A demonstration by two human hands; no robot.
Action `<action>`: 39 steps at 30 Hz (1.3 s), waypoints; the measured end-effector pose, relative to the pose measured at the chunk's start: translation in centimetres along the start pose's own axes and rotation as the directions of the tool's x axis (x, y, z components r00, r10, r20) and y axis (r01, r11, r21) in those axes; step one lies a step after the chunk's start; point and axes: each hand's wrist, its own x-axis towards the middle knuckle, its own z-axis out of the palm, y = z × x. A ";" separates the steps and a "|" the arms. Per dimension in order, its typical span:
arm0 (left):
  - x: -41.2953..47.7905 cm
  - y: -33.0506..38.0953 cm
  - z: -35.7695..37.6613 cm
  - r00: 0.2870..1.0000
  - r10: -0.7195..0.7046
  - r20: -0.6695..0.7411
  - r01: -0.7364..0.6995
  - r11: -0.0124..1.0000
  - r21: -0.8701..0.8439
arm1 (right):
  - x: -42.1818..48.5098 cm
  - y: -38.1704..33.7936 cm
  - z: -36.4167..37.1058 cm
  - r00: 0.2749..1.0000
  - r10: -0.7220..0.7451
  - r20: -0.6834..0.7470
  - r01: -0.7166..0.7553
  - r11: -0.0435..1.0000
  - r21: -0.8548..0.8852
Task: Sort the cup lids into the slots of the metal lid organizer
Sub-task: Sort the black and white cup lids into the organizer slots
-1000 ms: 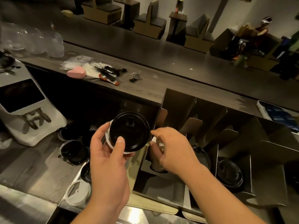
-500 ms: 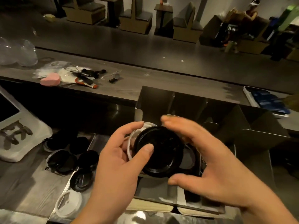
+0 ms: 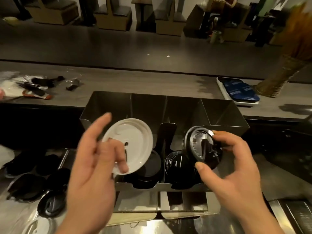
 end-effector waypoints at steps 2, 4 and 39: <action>0.4 -0.3 -1.0 0.999 -0.002 -0.054 -0.001 0.998 -0.059 | -0.3 1.5 -0.3 0.996 0.062 -0.057 -0.071 0.983 -0.172; 1.0 -0.4 -1.8 0.992 -0.067 -0.109 0.051 0.989 -0.138 | -0.9 2.1 0.6 0.997 0.068 -0.041 -0.078 0.945 -0.317; 1.2 -4.7 -7.6 0.853 0.181 0.490 -0.520 0.217 0.826 | -0.4 -3.1 12.2 0.895 -0.132 0.427 0.202 0.972 -0.123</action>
